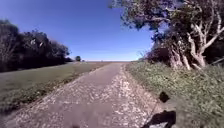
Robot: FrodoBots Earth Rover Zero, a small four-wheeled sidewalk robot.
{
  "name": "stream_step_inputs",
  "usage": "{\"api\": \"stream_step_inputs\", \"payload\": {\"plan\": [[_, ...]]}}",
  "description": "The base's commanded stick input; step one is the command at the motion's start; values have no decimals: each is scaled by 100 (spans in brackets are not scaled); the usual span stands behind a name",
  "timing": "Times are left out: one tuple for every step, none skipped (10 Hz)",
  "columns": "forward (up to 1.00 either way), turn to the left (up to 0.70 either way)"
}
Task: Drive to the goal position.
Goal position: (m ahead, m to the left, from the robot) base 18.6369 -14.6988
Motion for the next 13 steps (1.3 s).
{"api": "stream_step_inputs", "payload": {"plan": [[70, 0], [70, 0], [70, -4], [70, -12], [70, -30], [70, -35], [70, -2], [70, 0], [70, 0], [70, 0], [70, 0], [70, 0], [70, 0]]}}
